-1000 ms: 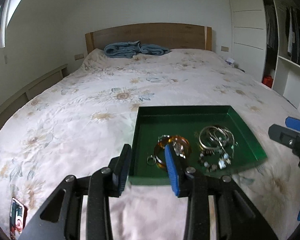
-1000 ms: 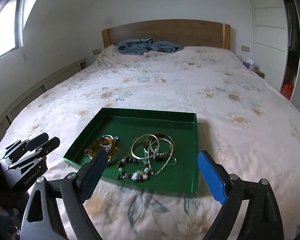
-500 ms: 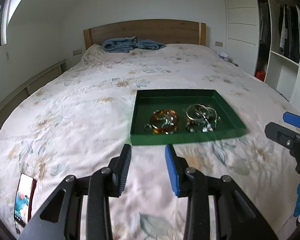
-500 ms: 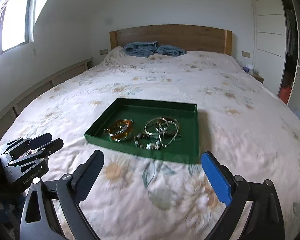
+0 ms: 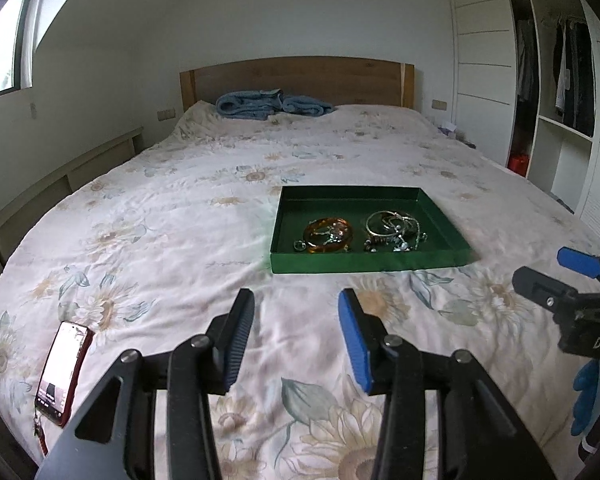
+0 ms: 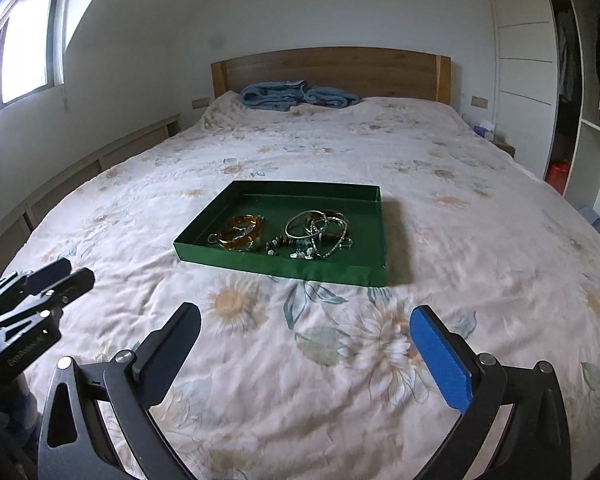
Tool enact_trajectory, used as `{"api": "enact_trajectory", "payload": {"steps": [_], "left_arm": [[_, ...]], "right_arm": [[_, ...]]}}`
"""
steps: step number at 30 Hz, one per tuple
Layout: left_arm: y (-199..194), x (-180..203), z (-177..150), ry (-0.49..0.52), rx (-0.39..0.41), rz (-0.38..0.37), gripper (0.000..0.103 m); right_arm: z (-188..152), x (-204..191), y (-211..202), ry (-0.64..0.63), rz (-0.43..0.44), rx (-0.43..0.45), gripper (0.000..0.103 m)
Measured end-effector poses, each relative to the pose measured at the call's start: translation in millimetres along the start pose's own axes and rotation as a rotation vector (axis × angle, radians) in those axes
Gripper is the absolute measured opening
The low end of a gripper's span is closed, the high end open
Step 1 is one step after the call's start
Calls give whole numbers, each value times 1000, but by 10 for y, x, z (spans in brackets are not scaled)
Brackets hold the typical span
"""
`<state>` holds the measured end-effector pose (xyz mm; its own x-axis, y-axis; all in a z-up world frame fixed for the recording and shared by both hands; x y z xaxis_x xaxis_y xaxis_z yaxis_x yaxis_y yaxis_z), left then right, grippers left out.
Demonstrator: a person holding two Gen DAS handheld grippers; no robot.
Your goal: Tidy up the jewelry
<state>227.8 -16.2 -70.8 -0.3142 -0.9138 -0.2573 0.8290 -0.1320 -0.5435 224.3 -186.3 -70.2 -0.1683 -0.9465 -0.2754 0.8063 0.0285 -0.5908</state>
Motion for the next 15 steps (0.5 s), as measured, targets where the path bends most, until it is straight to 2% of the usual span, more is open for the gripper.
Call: {"api": "enact_trajectory", "payload": {"steps": [15], "left_arm": [[-436,12,-18,5,66,51,52]], "right_arm": [[-76,29,-333,-13,5,54,103]]}}
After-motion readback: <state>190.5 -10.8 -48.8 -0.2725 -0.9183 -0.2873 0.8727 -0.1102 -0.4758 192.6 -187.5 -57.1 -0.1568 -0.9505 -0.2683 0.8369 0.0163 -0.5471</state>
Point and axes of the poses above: each gripper's, at about its wrist camera, not at the fingertips, and y roughly the way its jaws point, x to its right, z to its top, the point moved 7 cm from there along y, roughly the way its jaws point, and after that the axes turned 15 degrees about y, right-handed, at the moved point
